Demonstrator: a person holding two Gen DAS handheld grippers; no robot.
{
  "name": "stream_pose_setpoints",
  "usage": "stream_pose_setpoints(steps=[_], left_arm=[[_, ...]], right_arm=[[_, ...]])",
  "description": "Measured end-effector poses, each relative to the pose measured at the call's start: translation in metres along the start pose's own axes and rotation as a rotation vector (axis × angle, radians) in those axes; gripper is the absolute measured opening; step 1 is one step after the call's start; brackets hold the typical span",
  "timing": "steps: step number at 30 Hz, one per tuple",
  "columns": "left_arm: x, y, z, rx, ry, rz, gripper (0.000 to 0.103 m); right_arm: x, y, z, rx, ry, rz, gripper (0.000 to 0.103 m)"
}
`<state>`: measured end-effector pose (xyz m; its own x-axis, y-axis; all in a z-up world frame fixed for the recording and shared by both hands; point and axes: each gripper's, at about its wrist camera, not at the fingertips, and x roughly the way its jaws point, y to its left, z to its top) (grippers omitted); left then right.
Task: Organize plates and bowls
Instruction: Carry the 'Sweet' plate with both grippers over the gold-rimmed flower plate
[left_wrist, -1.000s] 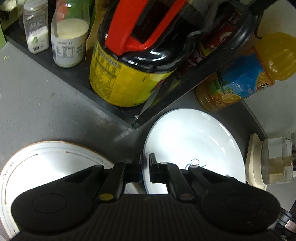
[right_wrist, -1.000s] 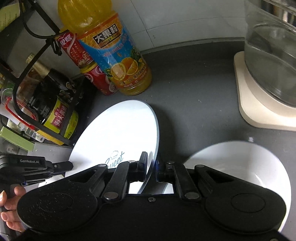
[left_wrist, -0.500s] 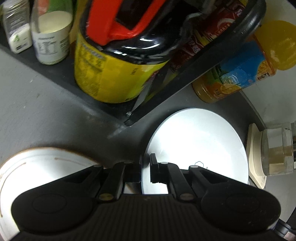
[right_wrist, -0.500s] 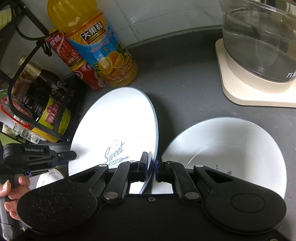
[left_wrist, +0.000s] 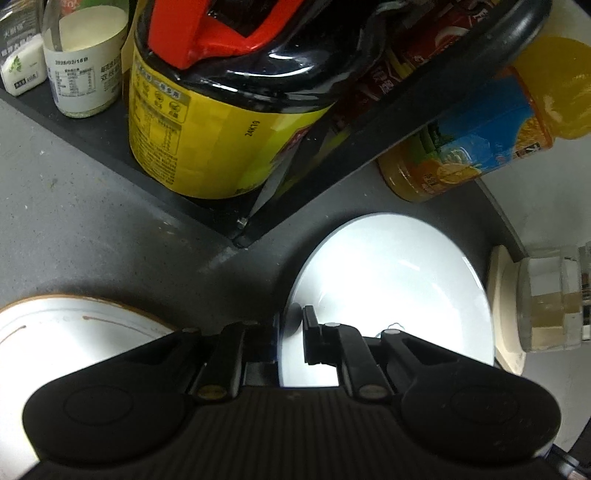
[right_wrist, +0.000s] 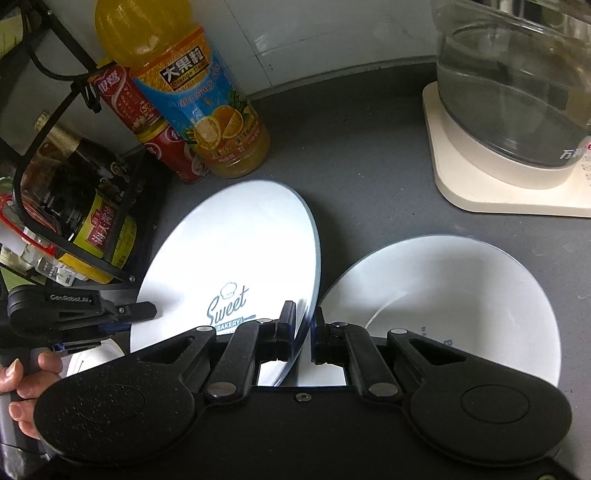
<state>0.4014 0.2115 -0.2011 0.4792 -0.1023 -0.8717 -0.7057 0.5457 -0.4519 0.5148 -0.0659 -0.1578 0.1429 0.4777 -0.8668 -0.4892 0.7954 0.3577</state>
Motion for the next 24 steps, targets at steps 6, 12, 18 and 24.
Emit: stream_pose_setpoints(steps=[6, 12, 18, 24], left_arm=[[-0.018, 0.008, -0.004, -0.011, 0.001, -0.053, 0.005], [-0.049, 0.018, -0.009, -0.002, -0.016, -0.093, 0.004], [-0.078, 0.033, -0.019, 0.009, -0.024, -0.119, 0.003], [-0.107, 0.056, -0.027, 0.0, -0.016, -0.167, 0.002]], right_arm=[[-0.014, 0.004, -0.008, 0.007, -0.019, 0.027, 0.008], [-0.032, 0.018, -0.021, 0.015, -0.026, 0.054, 0.009], [-0.047, 0.033, -0.039, 0.004, -0.031, 0.075, 0.009], [-0.056, 0.042, -0.059, 0.018, -0.03, 0.115, 0.009]])
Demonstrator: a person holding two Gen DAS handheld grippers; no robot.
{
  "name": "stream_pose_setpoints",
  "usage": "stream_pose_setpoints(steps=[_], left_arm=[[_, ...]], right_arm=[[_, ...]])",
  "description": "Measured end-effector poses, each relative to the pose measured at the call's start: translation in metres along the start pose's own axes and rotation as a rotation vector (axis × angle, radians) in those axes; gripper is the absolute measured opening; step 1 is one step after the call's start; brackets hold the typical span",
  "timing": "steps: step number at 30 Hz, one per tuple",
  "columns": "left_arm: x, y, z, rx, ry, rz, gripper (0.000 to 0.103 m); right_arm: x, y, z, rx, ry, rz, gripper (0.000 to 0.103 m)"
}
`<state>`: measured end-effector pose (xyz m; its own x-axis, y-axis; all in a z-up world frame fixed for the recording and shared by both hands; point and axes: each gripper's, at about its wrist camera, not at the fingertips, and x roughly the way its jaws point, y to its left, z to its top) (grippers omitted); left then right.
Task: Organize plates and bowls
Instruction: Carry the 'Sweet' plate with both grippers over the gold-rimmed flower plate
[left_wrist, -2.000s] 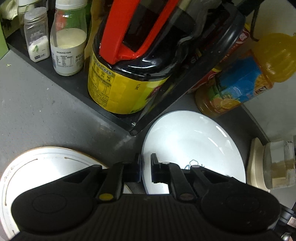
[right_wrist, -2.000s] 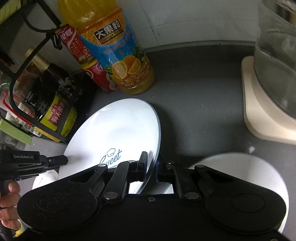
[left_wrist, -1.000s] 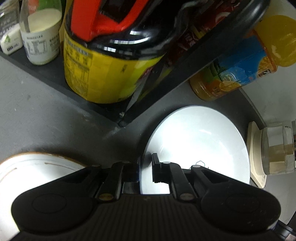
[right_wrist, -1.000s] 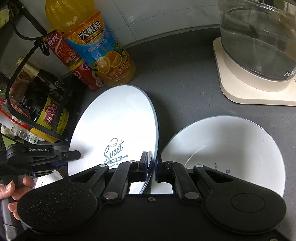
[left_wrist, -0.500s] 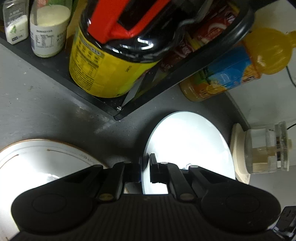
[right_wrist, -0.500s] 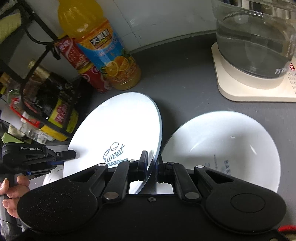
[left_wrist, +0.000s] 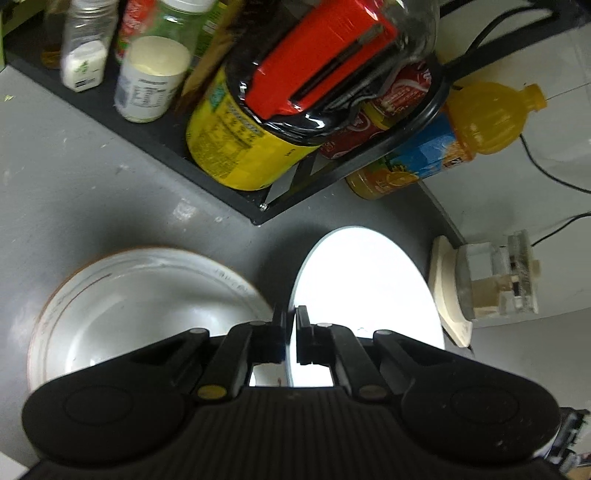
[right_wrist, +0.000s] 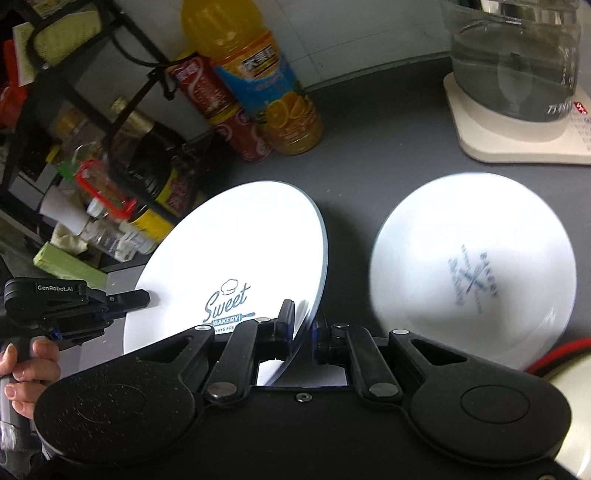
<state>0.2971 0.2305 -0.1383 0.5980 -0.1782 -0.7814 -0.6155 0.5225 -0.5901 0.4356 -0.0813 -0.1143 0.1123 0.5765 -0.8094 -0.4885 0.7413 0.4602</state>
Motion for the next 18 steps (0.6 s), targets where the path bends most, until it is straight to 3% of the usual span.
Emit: stream_pose_setpoints(steps=[9, 18], left_arm=[[-0.029, 0.028, -0.012, -0.032, 0.006, -0.03, 0.001], [-0.046, 0.064, -0.024, -0.04, 0.004, 0.004, 0.001]], right_arm=[[0.005, 0.024, -0.032, 0.001, 0.009, 0.027, 0.009], [0.018, 0.05, -0.059, -0.026, 0.02, 0.034, 0.01]])
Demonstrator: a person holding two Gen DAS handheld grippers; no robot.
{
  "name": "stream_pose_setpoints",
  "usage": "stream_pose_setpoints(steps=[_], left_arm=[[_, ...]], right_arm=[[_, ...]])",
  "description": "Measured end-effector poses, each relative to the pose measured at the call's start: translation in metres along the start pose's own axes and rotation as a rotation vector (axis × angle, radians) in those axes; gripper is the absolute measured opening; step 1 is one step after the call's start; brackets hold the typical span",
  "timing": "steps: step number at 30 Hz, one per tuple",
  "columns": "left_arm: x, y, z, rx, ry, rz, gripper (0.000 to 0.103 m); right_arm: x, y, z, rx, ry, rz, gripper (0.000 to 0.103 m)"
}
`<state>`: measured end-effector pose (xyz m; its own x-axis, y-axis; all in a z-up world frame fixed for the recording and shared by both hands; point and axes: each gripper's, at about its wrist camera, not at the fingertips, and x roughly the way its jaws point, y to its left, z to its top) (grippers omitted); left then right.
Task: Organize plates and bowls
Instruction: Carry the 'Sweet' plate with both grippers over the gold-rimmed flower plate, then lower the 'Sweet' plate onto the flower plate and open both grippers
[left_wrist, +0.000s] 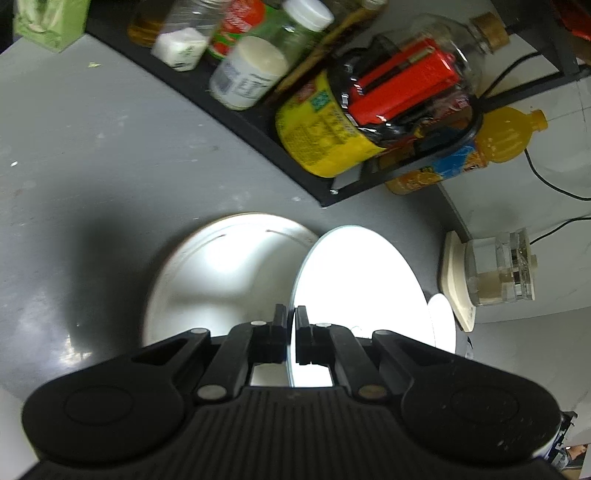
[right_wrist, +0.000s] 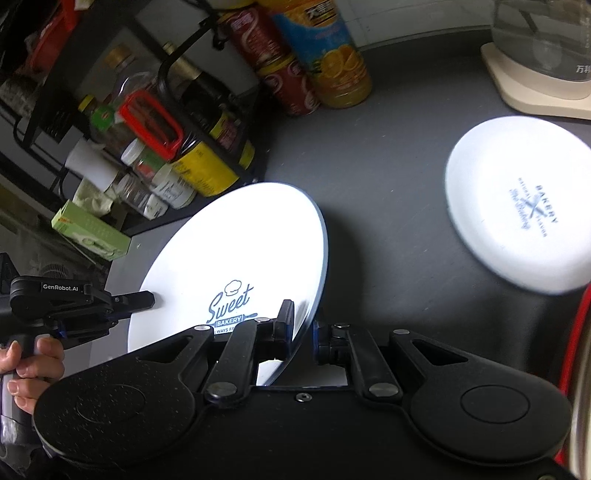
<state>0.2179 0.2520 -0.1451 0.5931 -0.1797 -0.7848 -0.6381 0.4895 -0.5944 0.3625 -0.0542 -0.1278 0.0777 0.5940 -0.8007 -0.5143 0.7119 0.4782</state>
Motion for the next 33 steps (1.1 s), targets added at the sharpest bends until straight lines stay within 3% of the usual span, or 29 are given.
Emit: stream_pose_setpoints(steps=[16, 33], left_arm=[[-0.007, 0.043, -0.009, -0.011, 0.015, 0.051, 0.002], [0.003, 0.043, -0.014, 0.057, 0.022, 0.132, 0.005]], right_arm=[[0.015, 0.028, -0.015, -0.056, 0.021, -0.04, 0.01], [0.027, 0.035, -0.024, -0.077, 0.044, -0.097, 0.009]])
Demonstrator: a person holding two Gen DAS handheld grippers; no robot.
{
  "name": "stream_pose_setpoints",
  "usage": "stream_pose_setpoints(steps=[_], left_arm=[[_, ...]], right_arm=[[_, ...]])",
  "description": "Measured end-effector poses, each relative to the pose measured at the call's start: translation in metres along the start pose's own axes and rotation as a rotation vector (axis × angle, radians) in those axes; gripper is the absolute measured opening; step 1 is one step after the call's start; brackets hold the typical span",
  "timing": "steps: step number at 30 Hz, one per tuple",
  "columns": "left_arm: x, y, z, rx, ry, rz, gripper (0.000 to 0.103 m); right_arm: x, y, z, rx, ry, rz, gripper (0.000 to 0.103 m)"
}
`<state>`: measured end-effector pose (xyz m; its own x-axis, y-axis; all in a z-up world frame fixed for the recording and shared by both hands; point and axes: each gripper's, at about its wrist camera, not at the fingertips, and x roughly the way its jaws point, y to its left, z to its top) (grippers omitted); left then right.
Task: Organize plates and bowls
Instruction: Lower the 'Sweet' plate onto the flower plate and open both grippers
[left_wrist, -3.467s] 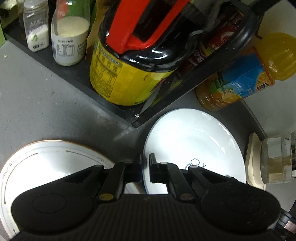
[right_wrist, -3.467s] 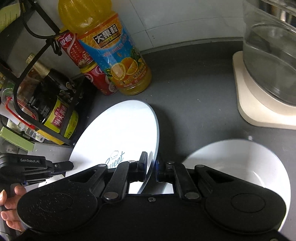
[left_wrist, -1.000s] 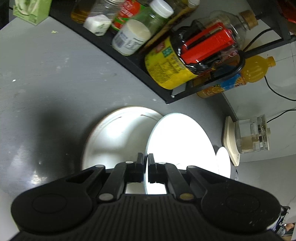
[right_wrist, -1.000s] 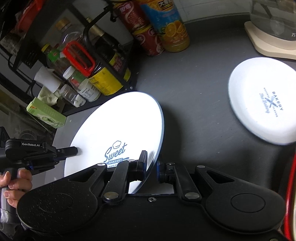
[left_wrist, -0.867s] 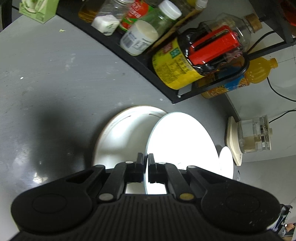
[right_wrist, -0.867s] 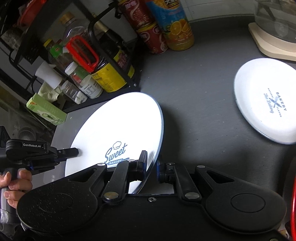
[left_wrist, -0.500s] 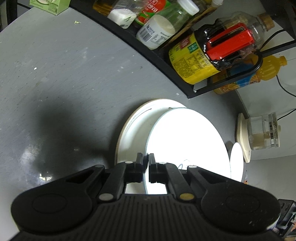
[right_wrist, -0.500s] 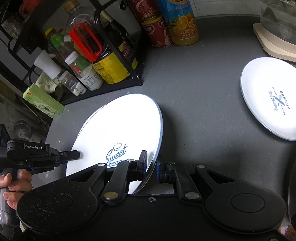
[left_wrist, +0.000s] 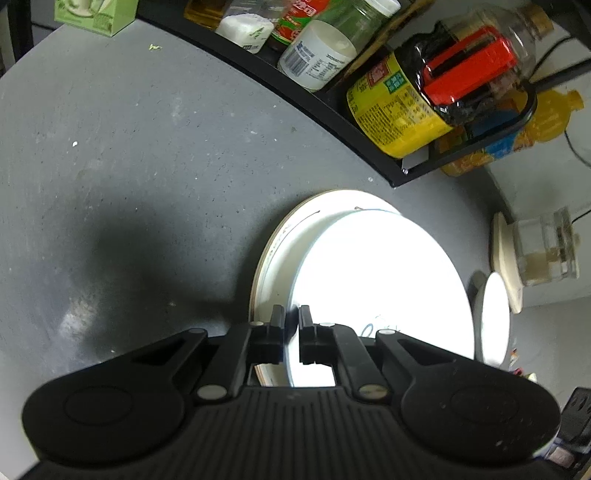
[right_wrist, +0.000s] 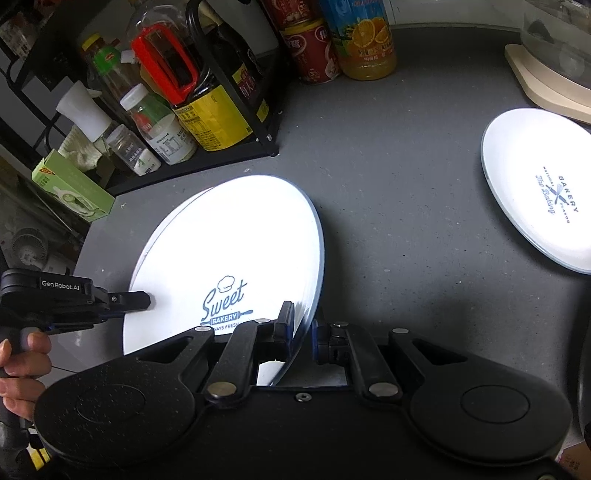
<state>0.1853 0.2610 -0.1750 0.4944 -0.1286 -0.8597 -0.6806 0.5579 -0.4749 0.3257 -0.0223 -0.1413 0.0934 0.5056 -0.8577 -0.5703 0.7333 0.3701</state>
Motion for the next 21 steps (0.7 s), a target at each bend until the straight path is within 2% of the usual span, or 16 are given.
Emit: stream_pose_setpoints(steps=[3, 12, 15, 16, 17, 18, 21], left_arm=[[0.0, -0.005, 0.0, 0.026, 0.0, 0.027, 0.004], [-0.024, -0.018, 0.006, 0.107, -0.068, 0.087, 0.009], [-0.024, -0.021, 0.007, 0.133, -0.064, 0.102, 0.03], [-0.024, -0.021, 0.007, 0.133, -0.063, 0.108, 0.042], [-0.024, -0.021, 0.006, 0.136, -0.069, 0.117, 0.049], [-0.023, -0.021, 0.006, 0.144, -0.076, 0.124, 0.05], [-0.016, -0.016, 0.006, 0.143, -0.059, 0.152, 0.052]], right_arm=[[0.0, 0.0, 0.0, 0.001, 0.0, 0.001, 0.009], [0.002, 0.002, 0.003, 0.001, 0.005, -0.01, 0.009], [0.003, 0.002, 0.003, 0.003, 0.009, -0.006, 0.01], [0.004, 0.002, 0.003, 0.002, 0.011, -0.009, 0.01], [0.006, 0.002, 0.002, -0.004, 0.015, -0.015, 0.015], [0.007, 0.004, 0.002, -0.013, 0.018, -0.027, 0.021], [0.012, 0.005, 0.0, -0.016, 0.028, -0.029, 0.023]])
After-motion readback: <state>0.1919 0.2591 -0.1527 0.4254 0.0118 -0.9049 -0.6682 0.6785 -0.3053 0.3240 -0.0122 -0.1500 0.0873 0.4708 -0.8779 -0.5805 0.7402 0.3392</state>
